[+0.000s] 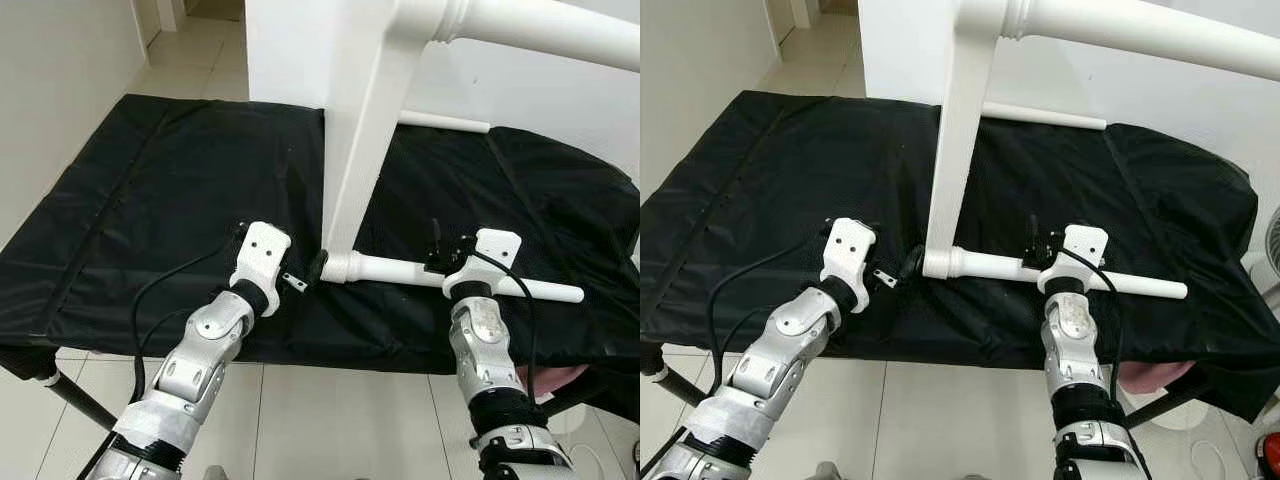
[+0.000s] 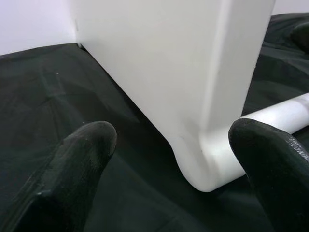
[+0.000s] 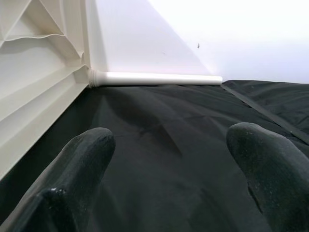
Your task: Building children table
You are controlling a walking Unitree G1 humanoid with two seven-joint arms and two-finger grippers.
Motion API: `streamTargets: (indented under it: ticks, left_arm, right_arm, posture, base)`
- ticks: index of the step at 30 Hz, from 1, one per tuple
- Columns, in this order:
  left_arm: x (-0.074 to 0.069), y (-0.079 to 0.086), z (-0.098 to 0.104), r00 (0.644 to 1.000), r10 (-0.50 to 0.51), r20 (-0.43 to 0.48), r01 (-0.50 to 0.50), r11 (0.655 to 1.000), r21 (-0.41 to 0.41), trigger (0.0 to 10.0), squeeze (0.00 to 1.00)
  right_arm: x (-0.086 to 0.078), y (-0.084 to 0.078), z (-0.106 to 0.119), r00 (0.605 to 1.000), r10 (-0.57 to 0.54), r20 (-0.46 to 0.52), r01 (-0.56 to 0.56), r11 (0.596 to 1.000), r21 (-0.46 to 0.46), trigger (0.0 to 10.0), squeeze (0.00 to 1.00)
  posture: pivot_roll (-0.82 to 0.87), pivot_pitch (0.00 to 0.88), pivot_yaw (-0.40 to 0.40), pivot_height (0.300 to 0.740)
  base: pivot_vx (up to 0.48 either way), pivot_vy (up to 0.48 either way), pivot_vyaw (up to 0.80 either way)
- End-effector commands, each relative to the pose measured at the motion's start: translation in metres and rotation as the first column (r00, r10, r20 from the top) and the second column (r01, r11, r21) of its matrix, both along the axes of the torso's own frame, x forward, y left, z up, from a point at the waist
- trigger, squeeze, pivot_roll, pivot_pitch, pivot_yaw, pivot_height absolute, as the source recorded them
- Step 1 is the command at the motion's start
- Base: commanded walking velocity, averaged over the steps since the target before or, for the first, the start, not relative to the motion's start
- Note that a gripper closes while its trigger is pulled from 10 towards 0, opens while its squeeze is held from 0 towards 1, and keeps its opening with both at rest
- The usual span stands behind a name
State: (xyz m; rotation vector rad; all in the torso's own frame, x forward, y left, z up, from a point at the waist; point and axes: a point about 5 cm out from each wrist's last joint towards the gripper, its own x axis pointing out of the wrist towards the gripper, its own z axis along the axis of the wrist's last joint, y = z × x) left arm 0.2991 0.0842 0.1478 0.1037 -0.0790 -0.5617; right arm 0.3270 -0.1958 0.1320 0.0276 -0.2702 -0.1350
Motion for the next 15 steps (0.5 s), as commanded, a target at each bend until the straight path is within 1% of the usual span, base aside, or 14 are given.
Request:
streamTargets:
  ticks: [1,3,4,7,10,13,14,15]
  left_arm:
    - [-0.002,-0.009,-0.003,0.993,-0.115,-0.027,0.115,0.993,0.032,10.0,0.00]
    - [0.002,-0.013,-0.006,0.995,-0.093,-0.044,0.095,0.994,0.049,10.0,0.00]
    - [0.003,-0.013,-0.005,0.996,-0.084,-0.042,0.086,0.995,0.044,10.0,0.00]
    - [0.006,-0.012,-0.003,0.998,-0.056,-0.021,0.056,0.998,0.034,10.0,0.00]
    - [0.008,-0.007,0.000,1.000,-0.021,0.000,0.021,1.000,0.008,10.0,0.00]
    - [0.009,-0.005,0.000,1.000,-0.013,-0.003,0.013,1.000,-0.005,10.0,0.00]
    - [0.006,-0.009,-0.003,0.999,-0.033,-0.030,0.033,0.999,0.002,10.0,0.00]
    - [0.004,-0.013,-0.005,0.998,-0.052,-0.034,0.052,0.999,0.009,10.0,0.00]
  right_arm:
    - [0.002,-0.004,0.002,1.000,-0.014,0.004,0.014,1.000,0.003,10.0,0.00]
    - [0.003,-0.002,0.004,1.000,-0.003,0.009,0.003,1.000,-0.001,10.0,0.00]
    - [0.003,-0.001,0.005,1.000,0.007,0.011,-0.007,1.000,-0.005,10.0,0.00]
    - [0.003,0.001,0.005,1.000,0.018,0.014,-0.018,1.000,-0.011,10.0,0.00]
    - [0.002,0.005,0.004,0.999,0.034,0.000,-0.034,0.999,-0.042,10.0,0.00]
    - [0.002,0.007,0.003,0.999,0.041,-0.003,-0.041,0.997,-0.061,10.0,0.00]
    - [0.001,0.009,0.002,0.999,0.050,-0.008,-0.051,0.996,-0.078,10.0,0.00]
    - [0.001,0.009,0.002,0.999,0.051,-0.009,-0.052,0.995,-0.080,10.0,0.00]
  posture:
    - [-0.01,0.000,-0.058,0.740]
    - [-0.01,0.000,-0.058,0.740]
    - [-0.01,0.000,-0.058,0.740]
    - [-0.02,0.000,-0.061,0.740]
    - [-0.02,0.000,-0.061,0.740]
    - [-0.02,0.000,-0.061,0.740]
    - [-0.02,0.000,-0.059,0.740]
    - [-0.02,0.000,-0.059,0.740]
  base:
    - [0.000,0.000,0.00]
    - [0.000,0.000,0.00]
    - [0.000,0.000,0.00]
    - [0.000,0.000,0.00]
    - [0.000,0.000,0.00]
    - [0.000,0.000,0.00]
    - [0.000,0.000,0.00]
    - [0.000,0.000,0.00]
